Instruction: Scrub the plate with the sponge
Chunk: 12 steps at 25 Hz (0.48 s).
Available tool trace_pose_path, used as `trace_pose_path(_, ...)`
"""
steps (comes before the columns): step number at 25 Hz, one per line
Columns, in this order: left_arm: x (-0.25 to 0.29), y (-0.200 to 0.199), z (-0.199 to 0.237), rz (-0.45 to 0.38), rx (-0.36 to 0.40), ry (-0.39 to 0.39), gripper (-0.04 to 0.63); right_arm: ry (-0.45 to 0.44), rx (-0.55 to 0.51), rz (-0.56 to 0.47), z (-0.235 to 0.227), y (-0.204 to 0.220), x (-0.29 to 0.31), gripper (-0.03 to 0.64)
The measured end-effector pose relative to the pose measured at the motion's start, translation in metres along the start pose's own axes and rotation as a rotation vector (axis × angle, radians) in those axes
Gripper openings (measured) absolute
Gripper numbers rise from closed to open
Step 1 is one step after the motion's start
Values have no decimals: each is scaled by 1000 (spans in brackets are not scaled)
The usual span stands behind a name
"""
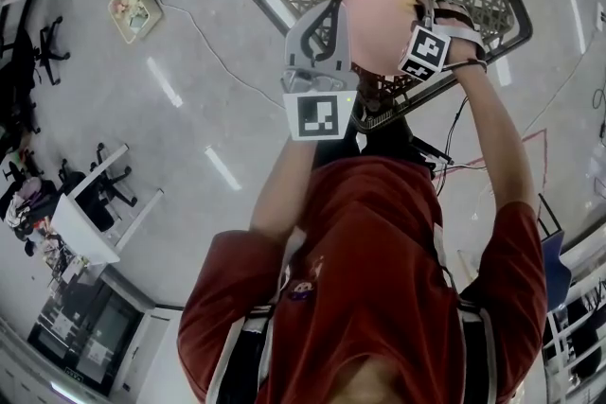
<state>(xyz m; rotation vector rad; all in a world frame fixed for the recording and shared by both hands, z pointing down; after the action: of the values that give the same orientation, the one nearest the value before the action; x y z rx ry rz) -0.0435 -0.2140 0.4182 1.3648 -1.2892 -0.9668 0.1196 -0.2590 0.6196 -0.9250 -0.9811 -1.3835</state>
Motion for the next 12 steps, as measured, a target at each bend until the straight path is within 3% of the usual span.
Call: trace_pose_path(12,0,-1,-6,-17,11,26,13,-55,-20,-18,51,-5,-12,43)
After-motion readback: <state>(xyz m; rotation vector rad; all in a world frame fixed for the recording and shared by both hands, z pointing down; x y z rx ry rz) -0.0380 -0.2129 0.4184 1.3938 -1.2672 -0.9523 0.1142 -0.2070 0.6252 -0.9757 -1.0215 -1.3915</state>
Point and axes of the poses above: the fingertips, and each gripper's own axes: x forward along the fingers, z to its left, y out of its underside, the point moved 3 cm from there along -x, backward along the fingers, and after that the axes turned 15 degrees about -y, right-handed, at the moved point
